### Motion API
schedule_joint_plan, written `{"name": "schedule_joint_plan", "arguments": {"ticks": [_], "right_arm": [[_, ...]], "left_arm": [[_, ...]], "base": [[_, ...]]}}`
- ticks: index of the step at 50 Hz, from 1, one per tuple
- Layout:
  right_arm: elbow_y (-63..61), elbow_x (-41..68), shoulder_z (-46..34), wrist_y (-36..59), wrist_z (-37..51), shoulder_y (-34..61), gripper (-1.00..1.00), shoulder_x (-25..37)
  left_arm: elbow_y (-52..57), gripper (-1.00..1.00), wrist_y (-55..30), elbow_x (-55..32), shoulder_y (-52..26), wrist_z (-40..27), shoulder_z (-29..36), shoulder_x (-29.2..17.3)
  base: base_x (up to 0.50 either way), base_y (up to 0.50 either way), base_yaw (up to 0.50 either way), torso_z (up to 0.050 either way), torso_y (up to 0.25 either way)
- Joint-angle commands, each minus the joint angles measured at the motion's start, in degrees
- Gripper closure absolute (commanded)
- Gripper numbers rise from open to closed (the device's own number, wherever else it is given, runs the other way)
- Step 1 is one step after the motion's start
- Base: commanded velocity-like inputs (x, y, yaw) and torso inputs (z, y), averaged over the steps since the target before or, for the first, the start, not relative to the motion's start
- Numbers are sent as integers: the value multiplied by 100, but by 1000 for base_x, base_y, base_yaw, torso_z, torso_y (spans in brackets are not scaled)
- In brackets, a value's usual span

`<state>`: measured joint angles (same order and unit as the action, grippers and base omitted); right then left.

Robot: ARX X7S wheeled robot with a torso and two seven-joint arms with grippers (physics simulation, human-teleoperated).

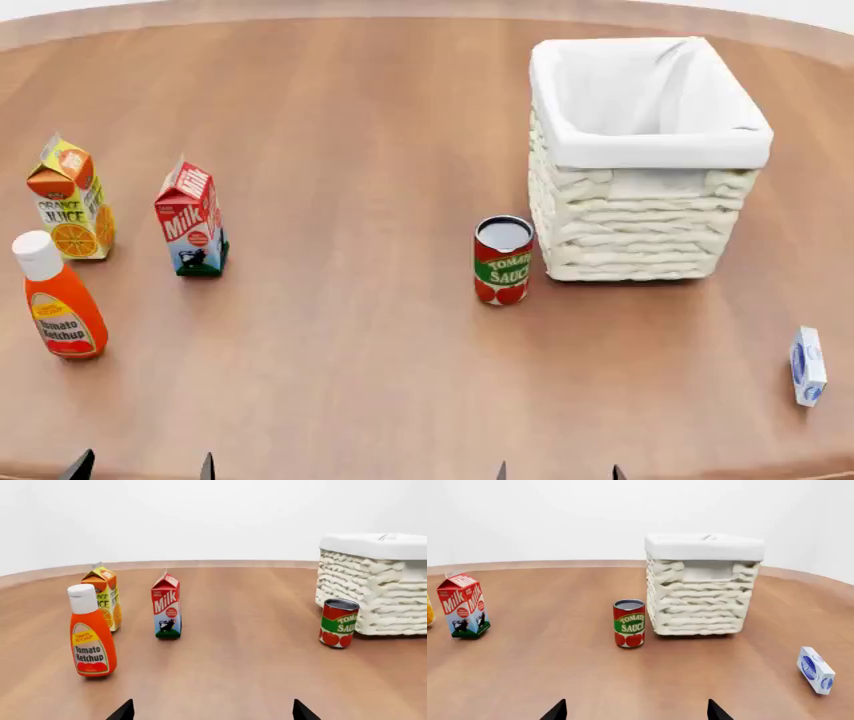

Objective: Pick the milk and place it in the basket.

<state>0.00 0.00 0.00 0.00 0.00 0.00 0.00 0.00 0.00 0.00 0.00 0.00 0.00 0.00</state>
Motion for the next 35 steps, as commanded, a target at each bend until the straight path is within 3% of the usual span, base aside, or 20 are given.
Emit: {"name": "schedule_joint_plan", "arguments": {"ticks": [1, 28, 29, 35], "right_arm": [[45, 168, -88, -19, 74, 2, -100, 87], [39, 373, -485, -4, 470, 19, -100, 419], [34, 15, -71, 9, 46, 1, -100, 68], [2, 306, -164, 107, 112, 51, -100, 198]], "left_arm": [[12, -100, -39, -117, -1, -91, 101, -89], [-3, -100, 8, -348, -19, -455, 495, -421], [5, -100, -13, 9, -2, -27, 89, -74], [4, -100, -23, -183, -9, -71, 243, -210]], "base": [[0, 0, 0, 0, 0], [0, 0, 0, 0, 0], [0, 0, 0, 0, 0], [0, 0, 0, 0, 0]]}}
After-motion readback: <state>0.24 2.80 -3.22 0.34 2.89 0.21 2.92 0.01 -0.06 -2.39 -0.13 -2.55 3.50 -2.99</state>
